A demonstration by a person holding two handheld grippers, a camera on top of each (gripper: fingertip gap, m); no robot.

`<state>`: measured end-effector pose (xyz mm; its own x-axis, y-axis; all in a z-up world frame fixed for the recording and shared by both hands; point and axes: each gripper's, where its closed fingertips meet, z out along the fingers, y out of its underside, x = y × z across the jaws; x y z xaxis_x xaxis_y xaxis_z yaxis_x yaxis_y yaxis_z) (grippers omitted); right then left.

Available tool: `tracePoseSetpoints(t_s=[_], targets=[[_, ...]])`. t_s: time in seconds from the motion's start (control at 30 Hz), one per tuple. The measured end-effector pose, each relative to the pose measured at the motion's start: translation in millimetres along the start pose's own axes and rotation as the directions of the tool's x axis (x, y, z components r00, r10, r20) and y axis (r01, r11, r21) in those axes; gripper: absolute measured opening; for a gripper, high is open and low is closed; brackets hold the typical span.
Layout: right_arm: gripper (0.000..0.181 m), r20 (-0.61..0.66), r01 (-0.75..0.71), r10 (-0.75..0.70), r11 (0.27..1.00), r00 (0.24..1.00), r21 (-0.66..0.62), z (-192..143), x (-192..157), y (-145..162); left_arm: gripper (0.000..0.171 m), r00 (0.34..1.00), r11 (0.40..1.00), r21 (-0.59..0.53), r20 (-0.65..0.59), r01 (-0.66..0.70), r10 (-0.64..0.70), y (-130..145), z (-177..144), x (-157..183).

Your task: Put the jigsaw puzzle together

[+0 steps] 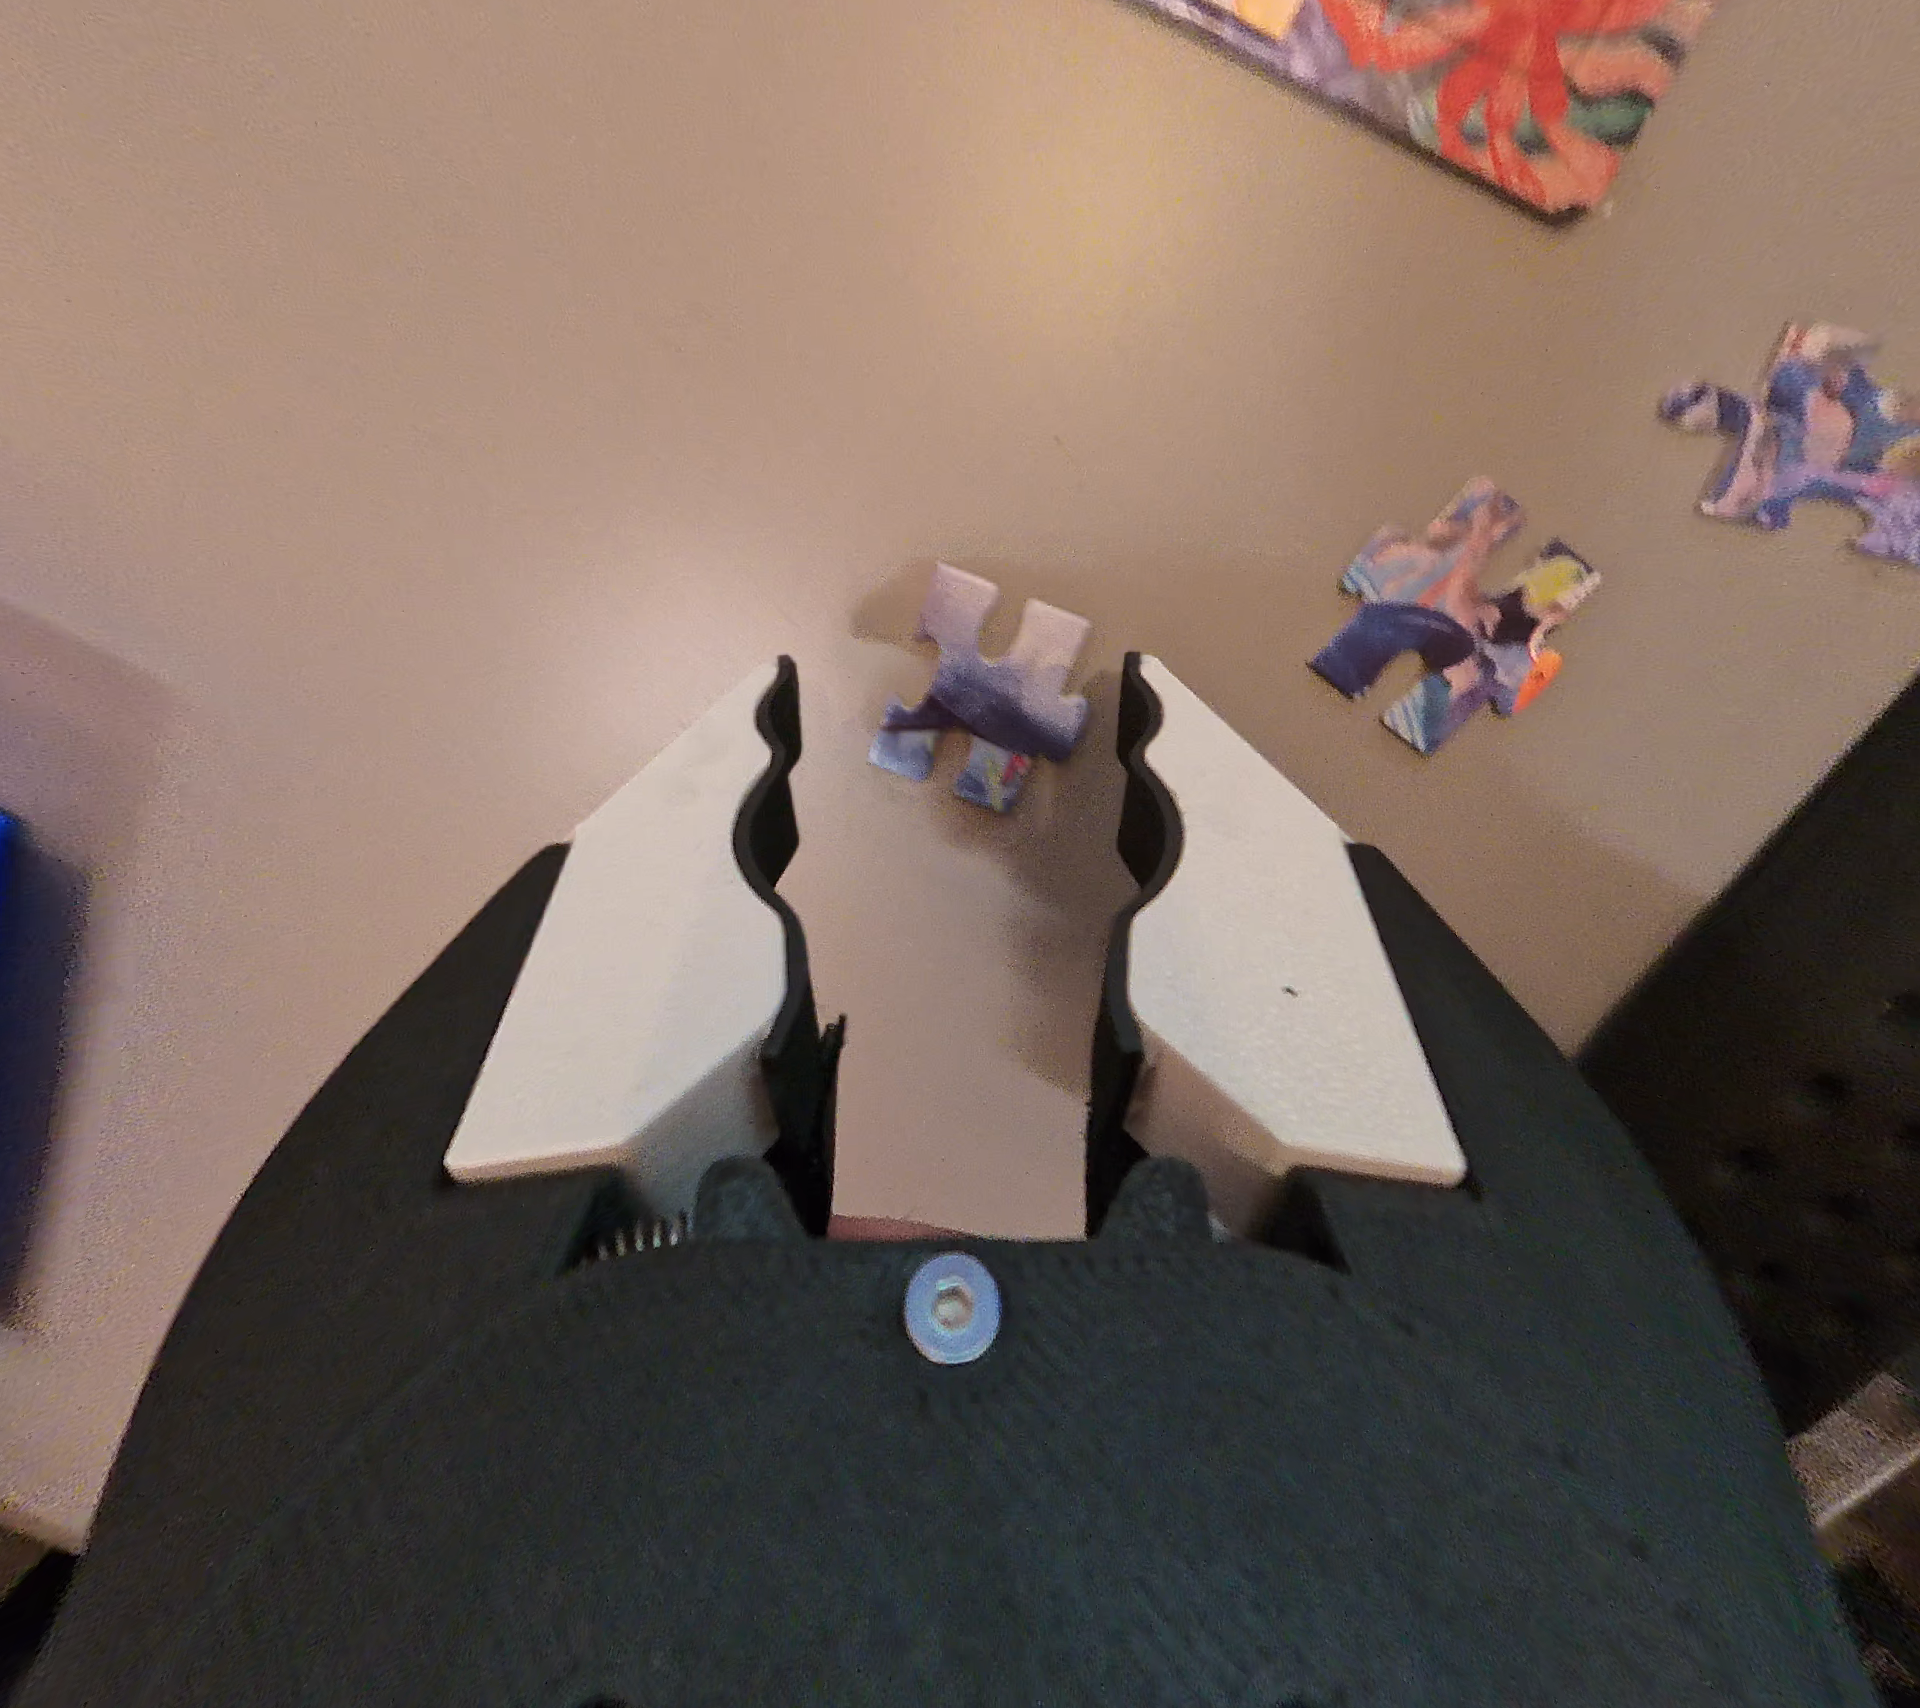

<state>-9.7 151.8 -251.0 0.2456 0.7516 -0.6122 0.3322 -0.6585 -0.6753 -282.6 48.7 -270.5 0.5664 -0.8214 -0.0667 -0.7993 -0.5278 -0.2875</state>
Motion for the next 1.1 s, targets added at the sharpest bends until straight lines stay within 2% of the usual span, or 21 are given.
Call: tracePoseSetpoints(t_s=[0.2, 0.37, 0.8, 0.93, 1.1], targets=[[0.0, 0.004, 0.002, -0.002, 1.0, 1.0, -0.006, 0.2, -1.2, 1.3, 0.054, 0.999, 0.999, -0.023, 0.002, 0.035, -0.035, 22.2, 11.5, 5.6], [0.0, 0.01, 0.002, -0.002, 1.0, 1.0, -0.006, -0.2, -1.8, 1.3, 0.043, 0.996, 0.996, 0.042, -0.032, 0.08, -0.079, 19.0, 13.8, 8.3], [0.0, 0.022, 0.001, 0.0, 1.0, 1.0, -0.011, -0.5, -3.4, 2.0, 0.042, 0.996, 0.993, 0.089, 0.034, 0.073, -0.077, 17.6, 8.6, 2.0], [0.0, 0.024, 0.002, -0.001, 1.0, 1.0, -0.013, -0.4, -4.0, 2.3, 0.042, 0.997, 0.987, 0.16, 0.069, 0.025, -0.036, -15.1, -3.2, -0.5], [0.0, 0.02, 0.001, -0.001, 1.0, 1.0, -0.01, -1.4, -3.4, 1.7, 0.042, 0.988, 0.962, 0.245, 0.125, -0.122, 0.094, -100.9, -3.9, 2.8]])
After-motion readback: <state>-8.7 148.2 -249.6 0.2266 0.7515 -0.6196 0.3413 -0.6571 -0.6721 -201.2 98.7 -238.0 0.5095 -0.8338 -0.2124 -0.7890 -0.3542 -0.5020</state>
